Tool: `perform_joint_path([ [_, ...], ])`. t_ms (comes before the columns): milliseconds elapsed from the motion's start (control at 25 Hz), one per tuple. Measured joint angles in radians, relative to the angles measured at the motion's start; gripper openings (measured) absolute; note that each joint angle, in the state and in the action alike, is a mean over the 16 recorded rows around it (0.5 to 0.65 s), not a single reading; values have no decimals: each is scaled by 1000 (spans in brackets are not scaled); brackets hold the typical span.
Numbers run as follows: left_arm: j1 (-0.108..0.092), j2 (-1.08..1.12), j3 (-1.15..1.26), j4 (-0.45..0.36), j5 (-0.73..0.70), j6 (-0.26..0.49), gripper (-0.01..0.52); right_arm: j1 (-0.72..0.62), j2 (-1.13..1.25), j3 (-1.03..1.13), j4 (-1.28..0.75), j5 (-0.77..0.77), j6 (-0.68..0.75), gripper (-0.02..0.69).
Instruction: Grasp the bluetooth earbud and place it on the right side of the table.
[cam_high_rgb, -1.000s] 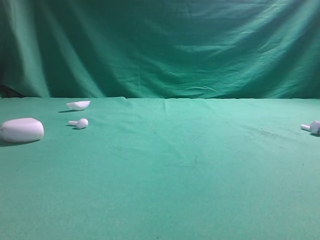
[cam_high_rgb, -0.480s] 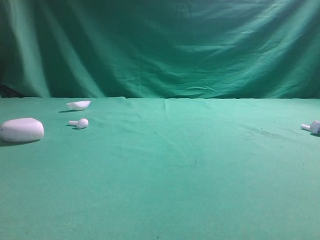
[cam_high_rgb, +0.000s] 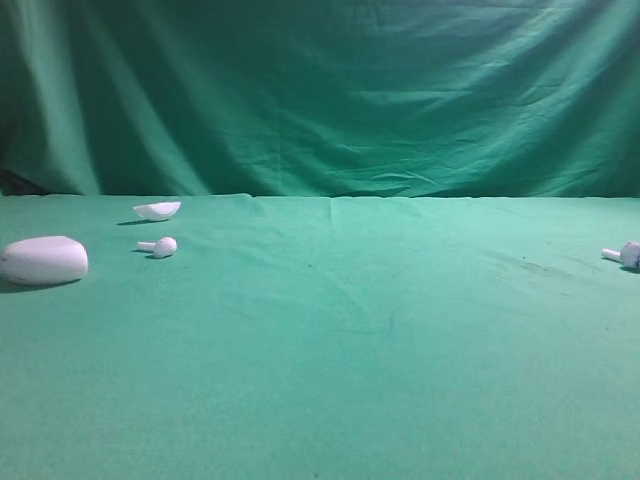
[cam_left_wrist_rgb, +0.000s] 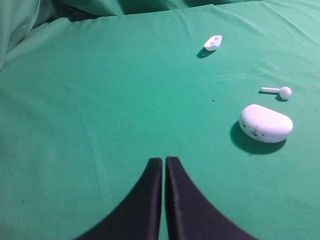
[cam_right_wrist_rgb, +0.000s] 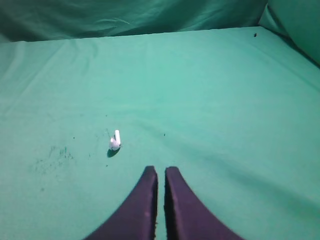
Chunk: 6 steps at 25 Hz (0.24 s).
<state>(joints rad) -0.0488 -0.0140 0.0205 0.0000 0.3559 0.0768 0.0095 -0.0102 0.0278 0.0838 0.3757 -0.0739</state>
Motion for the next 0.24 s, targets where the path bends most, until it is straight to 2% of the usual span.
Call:
perform_joint_path([
  [240,0,0,0,0,0,0,0,0,0,0,0,8,1,50],
])
